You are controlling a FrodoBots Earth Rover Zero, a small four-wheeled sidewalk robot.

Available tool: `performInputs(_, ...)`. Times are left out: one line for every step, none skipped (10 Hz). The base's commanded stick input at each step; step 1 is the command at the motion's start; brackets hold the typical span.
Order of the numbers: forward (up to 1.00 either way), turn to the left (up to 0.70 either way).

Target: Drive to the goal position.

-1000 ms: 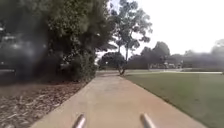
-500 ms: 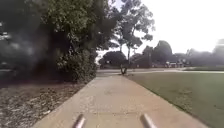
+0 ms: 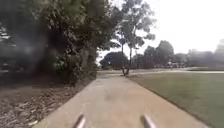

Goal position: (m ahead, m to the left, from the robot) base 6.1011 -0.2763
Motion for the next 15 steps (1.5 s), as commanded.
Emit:
performInputs(0.7,0.0)
performInputs(0.7,0.0)
performInputs(0.7,0.0)
performInputs(0.7,0.01)
performInputs(0.7,0.15)
performInputs(0.7,0.29)
performInputs(0.7,0.25)
performInputs(0.7,0.1)
performInputs(0.7,0.0)
performInputs(0.7,0.0)
performInputs(0.7,0.0)
performInputs(0.7,0.0)
performInputs(0.7,0.0)
performInputs(0.7,0.0)
performInputs(0.7,0.0)
